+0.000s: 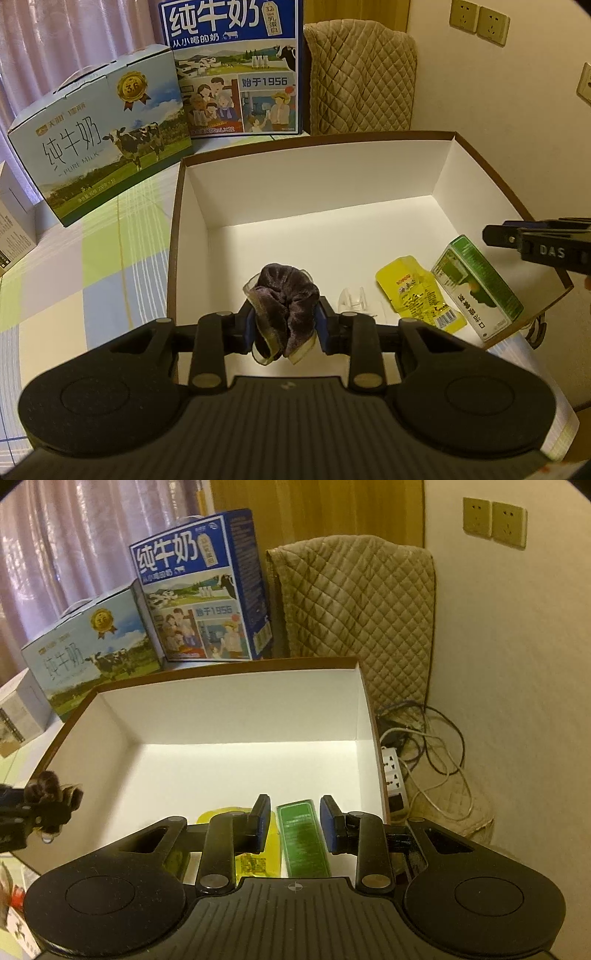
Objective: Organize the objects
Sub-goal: 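Open the right tool to drop the green box while the left tool releases the scrunchie, then move both open tools back toward the items left on the cloth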
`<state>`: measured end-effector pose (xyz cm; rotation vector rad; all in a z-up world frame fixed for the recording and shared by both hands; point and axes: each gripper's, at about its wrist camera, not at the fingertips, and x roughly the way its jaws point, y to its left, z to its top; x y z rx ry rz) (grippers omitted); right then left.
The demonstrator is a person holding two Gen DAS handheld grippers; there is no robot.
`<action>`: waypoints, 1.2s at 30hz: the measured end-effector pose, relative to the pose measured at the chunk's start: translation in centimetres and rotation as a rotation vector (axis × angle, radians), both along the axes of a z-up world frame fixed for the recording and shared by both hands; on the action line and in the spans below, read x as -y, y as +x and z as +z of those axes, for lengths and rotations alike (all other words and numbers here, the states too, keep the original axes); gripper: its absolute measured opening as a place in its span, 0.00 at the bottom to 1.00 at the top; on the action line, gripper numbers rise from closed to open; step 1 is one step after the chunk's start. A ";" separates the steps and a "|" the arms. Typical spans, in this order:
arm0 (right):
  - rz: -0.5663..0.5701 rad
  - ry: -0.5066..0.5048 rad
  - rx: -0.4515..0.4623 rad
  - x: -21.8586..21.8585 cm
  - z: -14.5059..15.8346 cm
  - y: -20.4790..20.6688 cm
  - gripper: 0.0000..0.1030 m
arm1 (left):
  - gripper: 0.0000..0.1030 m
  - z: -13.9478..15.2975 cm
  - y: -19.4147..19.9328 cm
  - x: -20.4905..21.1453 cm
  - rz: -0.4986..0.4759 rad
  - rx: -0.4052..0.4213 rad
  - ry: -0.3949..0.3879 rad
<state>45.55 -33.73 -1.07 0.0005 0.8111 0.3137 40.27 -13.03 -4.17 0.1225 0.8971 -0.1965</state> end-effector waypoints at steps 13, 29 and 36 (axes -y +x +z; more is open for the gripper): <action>0.045 0.010 -0.017 0.5 0.4 -1.1 0.26 | 0.57 -0.4 0.4 0.0 0.000 -0.001 0.012; 0.163 -0.010 0.007 0.2 2.8 -5.4 0.46 | 0.76 1.9 -2.5 -1.1 -0.010 -0.006 -0.033; 0.195 0.016 0.032 0.0 4.6 -8.1 0.54 | 0.81 3.9 -5.1 -1.9 -0.005 0.013 -0.065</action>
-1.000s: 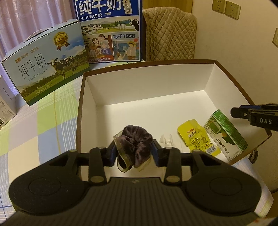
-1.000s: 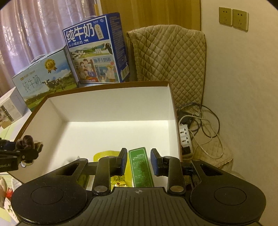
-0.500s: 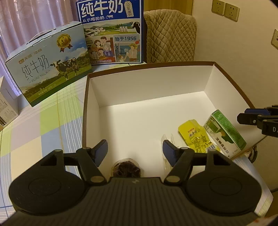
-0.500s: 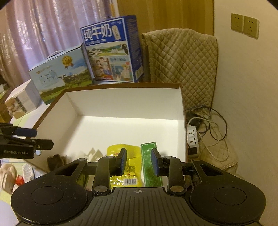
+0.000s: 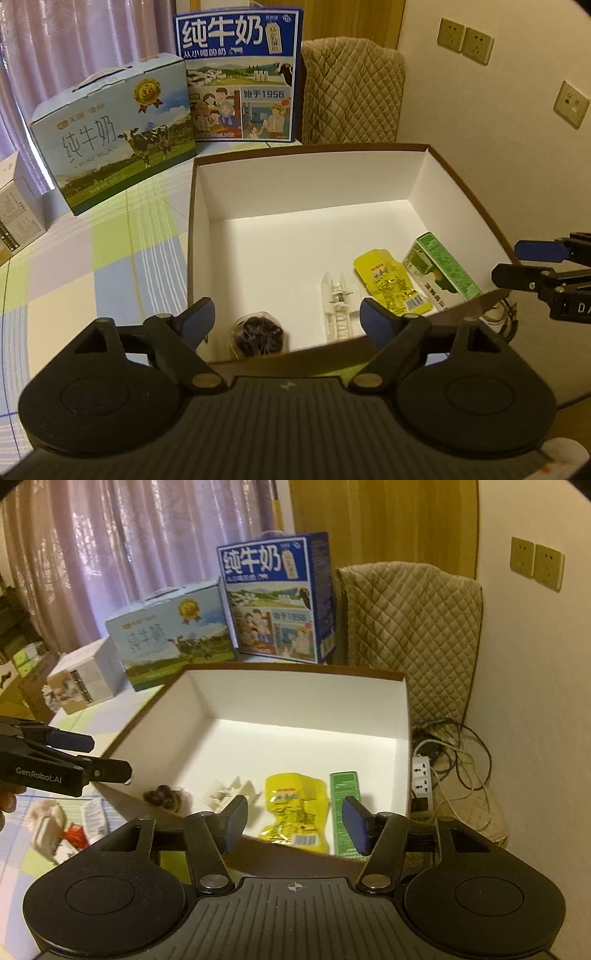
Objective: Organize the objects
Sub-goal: 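Move both open tools back toward the items left on the cloth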
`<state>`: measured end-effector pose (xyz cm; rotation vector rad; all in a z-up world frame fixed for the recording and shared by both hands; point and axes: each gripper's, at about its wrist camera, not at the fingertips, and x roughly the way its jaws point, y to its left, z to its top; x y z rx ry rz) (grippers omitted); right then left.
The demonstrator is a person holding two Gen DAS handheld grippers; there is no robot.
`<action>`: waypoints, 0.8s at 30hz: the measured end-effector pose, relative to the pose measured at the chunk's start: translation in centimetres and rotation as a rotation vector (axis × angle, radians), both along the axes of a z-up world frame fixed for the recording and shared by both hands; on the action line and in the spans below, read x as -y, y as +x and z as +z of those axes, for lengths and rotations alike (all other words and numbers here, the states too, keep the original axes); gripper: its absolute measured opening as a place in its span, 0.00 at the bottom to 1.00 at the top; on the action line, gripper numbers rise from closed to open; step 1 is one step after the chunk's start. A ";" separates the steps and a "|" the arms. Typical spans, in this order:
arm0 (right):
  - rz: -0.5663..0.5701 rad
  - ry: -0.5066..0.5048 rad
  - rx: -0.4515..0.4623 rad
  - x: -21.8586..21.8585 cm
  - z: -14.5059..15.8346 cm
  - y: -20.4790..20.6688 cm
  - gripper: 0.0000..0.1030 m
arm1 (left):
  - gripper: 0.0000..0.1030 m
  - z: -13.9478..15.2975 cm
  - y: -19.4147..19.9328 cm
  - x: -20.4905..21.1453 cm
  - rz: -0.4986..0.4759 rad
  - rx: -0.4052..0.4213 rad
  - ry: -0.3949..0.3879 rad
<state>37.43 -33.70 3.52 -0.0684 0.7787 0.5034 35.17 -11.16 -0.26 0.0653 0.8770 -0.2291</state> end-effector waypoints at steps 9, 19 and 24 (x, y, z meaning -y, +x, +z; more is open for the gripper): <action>0.056 0.039 0.009 -0.9 1.8 -4.1 0.57 | 0.83 1.4 -4.6 -1.3 0.021 -0.009 -0.013; 0.107 0.053 -0.014 -2.9 2.2 -7.9 0.58 | 0.83 2.8 -9.8 -4.1 0.068 0.003 -0.027; 0.112 0.074 -0.033 -3.6 2.0 -9.2 0.58 | 0.84 3.6 -12.1 -5.5 0.092 0.022 -0.039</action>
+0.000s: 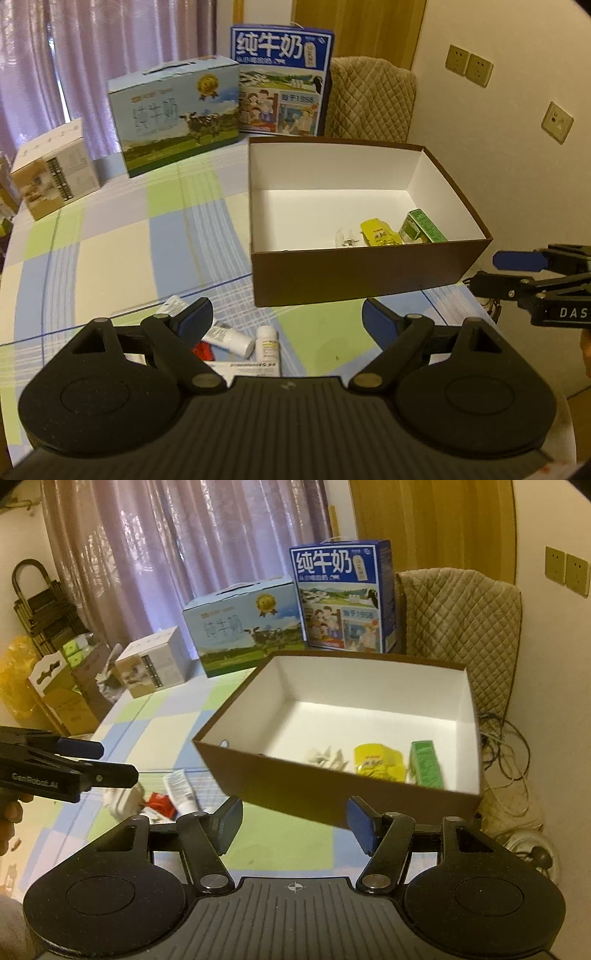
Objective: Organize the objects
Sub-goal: 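Move both open tools back toward the items left on the cloth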
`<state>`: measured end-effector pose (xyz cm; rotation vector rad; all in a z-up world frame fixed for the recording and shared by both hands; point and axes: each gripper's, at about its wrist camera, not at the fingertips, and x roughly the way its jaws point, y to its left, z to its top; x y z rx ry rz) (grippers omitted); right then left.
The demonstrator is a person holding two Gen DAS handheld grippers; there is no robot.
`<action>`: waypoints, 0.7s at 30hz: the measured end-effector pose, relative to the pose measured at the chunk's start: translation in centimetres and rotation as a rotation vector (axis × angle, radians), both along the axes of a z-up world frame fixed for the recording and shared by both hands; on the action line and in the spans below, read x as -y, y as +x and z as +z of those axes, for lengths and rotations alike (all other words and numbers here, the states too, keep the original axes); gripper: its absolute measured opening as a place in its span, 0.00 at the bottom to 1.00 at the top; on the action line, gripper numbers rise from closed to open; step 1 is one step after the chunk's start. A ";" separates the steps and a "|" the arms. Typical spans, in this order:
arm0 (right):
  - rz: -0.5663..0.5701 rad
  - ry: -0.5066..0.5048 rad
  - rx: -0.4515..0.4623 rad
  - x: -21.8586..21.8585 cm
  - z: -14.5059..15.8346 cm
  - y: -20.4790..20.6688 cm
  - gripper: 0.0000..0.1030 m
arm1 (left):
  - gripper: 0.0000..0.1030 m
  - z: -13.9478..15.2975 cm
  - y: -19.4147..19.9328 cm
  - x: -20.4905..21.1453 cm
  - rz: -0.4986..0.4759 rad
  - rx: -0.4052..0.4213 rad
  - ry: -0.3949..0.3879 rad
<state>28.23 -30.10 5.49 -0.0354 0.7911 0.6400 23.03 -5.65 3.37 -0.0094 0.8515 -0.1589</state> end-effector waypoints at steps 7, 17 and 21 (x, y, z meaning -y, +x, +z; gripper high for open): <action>0.022 0.030 -0.071 -1.4 -1.1 -1.7 0.58 | 0.86 -0.4 -3.0 -2.2 0.043 0.010 0.007; 0.098 0.040 -0.141 -4.6 -3.4 -3.3 0.58 | 0.86 -2.6 -6.2 -5.8 0.125 -0.026 0.012; 0.117 0.033 -0.167 -5.9 -4.6 -3.6 0.58 | 0.86 -3.4 -6.9 -6.6 0.147 -0.040 0.014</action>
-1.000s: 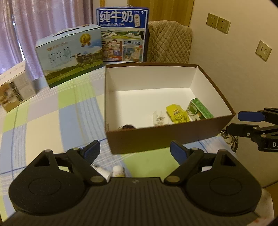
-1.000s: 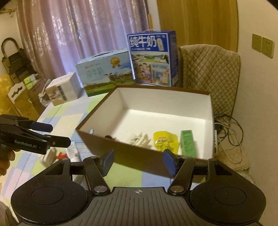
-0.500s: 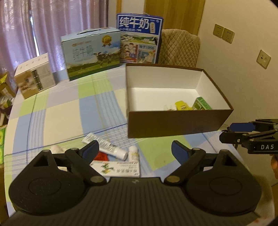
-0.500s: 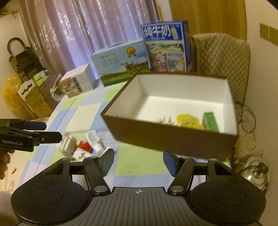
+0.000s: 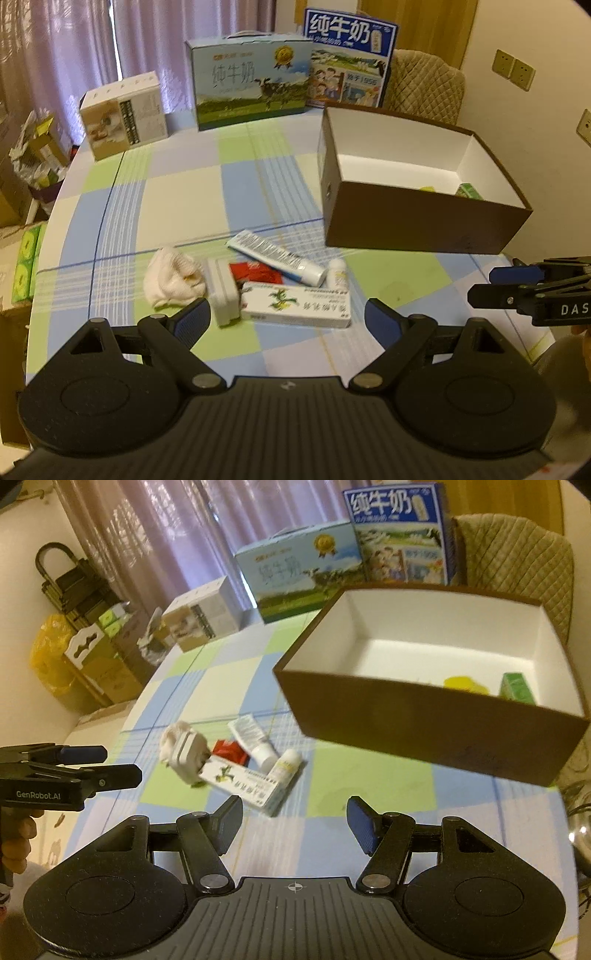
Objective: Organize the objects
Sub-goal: 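Move both open tools back toward the items left on the cloth, then grasp the white-and-green ointment box with the right tool while the left tool approaches the white square container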
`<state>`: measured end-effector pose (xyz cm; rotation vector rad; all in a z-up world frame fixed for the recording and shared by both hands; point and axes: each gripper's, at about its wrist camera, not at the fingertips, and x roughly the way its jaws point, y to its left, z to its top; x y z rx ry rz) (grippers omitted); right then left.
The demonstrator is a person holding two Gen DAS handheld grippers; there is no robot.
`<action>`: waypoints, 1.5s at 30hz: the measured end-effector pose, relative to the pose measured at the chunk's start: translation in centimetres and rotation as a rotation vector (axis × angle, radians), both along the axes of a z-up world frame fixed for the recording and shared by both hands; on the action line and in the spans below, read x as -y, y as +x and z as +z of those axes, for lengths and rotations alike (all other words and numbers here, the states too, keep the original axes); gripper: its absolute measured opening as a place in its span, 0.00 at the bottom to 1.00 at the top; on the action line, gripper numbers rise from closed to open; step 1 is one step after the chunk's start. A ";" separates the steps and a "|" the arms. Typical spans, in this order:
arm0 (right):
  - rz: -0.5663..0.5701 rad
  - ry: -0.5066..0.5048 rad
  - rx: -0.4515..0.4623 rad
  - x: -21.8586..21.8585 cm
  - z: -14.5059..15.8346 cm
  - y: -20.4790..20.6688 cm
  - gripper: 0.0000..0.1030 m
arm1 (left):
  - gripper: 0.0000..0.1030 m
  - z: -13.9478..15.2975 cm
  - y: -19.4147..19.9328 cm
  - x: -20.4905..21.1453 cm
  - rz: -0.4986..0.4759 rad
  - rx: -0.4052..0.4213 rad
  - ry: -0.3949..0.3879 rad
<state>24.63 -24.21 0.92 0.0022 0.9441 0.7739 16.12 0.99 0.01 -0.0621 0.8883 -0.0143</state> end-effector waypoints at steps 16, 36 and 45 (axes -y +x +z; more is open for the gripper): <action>0.102 -0.081 0.032 -5.9 -3.9 0.4 0.58 | 0.86 -5.1 0.8 -3.4 0.103 -0.094 0.008; 0.341 -0.106 0.090 -14.7 -9.7 2.9 0.53 | 0.86 -9.4 2.7 -6.8 0.184 -0.154 0.030; 0.418 -0.151 0.126 -15.7 -10.7 2.1 0.39 | 0.86 -10.0 2.9 -7.0 0.183 -0.167 0.047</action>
